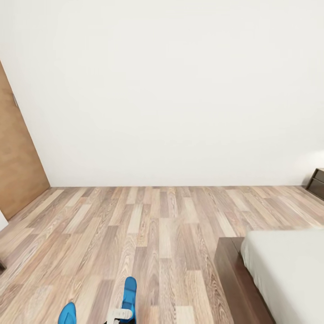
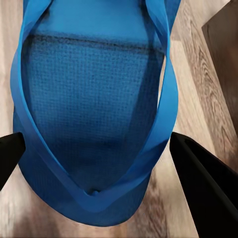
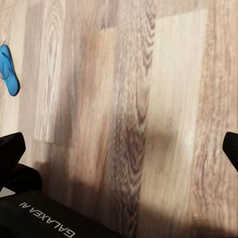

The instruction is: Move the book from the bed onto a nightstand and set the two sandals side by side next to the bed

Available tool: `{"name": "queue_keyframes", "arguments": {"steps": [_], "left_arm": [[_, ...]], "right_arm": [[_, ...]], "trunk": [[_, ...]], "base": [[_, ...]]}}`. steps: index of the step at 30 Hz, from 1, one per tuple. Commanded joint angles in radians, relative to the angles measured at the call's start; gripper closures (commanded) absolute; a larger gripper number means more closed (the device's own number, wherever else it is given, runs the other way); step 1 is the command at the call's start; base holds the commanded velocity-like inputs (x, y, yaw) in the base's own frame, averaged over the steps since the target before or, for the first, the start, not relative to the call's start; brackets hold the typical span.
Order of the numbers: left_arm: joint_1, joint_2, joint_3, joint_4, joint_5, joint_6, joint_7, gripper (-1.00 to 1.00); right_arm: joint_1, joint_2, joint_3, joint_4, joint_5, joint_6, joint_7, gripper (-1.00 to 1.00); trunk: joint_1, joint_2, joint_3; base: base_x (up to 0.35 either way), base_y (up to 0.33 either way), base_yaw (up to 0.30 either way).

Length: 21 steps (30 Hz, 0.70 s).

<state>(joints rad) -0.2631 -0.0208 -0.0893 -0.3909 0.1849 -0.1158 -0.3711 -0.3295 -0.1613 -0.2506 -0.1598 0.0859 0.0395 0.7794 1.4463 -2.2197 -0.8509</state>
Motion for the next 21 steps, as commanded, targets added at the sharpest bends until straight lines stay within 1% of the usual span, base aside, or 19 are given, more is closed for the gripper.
{"name": "queue_keyframes", "arguments": {"steps": [1, 21], "left_arm": [[-0.001, 0.001, -0.007, 0.001, 0.010, -0.004, 0.001, 1.00], [-0.001, 0.001, -0.007, 0.001, 0.010, -0.004, 0.001, 1.00]], "right_arm": [[0.000, 0.000, -0.009, -0.001, 0.009, 0.004, 0.005, -1.00], [0.000, 0.000, -0.009, -0.001, 0.009, 0.005, 0.004, -1.00]], "trunk": [[0.000, 0.000, -0.001], [0.000, 0.000, -0.001]], "base": [[0.304, 0.000, 0.000], [0.325, 0.000, 0.000]]}}
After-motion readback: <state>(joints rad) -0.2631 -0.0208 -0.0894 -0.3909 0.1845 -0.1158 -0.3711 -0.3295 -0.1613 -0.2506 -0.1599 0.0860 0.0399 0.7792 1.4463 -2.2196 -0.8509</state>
